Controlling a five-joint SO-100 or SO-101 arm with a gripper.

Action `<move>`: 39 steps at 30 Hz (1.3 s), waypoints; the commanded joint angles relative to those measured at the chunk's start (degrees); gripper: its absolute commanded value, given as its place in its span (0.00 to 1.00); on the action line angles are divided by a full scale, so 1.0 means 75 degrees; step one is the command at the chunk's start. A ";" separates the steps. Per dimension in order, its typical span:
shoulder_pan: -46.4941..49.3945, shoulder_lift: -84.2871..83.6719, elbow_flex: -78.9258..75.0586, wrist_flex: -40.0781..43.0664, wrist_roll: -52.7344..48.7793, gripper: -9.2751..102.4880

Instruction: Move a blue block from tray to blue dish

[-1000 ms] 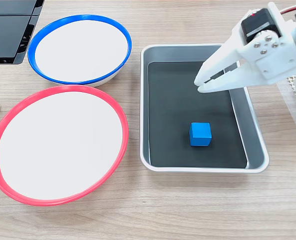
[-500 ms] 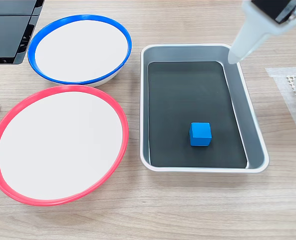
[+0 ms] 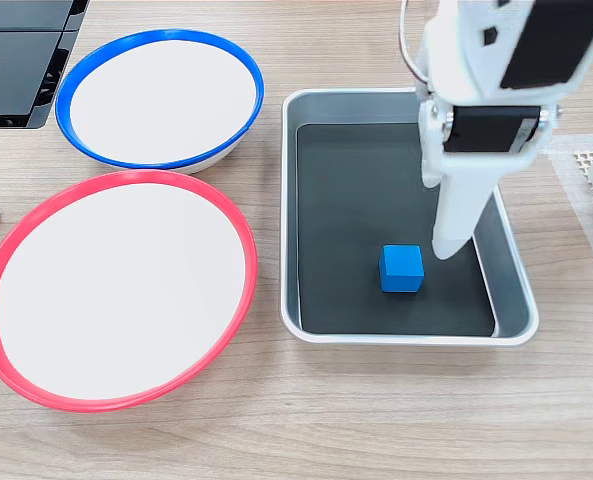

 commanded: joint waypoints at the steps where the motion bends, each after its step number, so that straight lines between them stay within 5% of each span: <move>1: -0.0199 0.0023 0.0012 -0.0328 -0.0211 0.32; 17: -0.0563 -0.1148 0.0621 -0.2250 -0.0012 0.29; 23: -0.0609 -0.1230 0.0656 -0.2402 0.0047 0.14; 34: -0.0539 0.0480 0.0434 -0.2238 0.0891 0.08; 39: 0.0082 0.1570 -0.1219 -0.0562 0.1113 0.08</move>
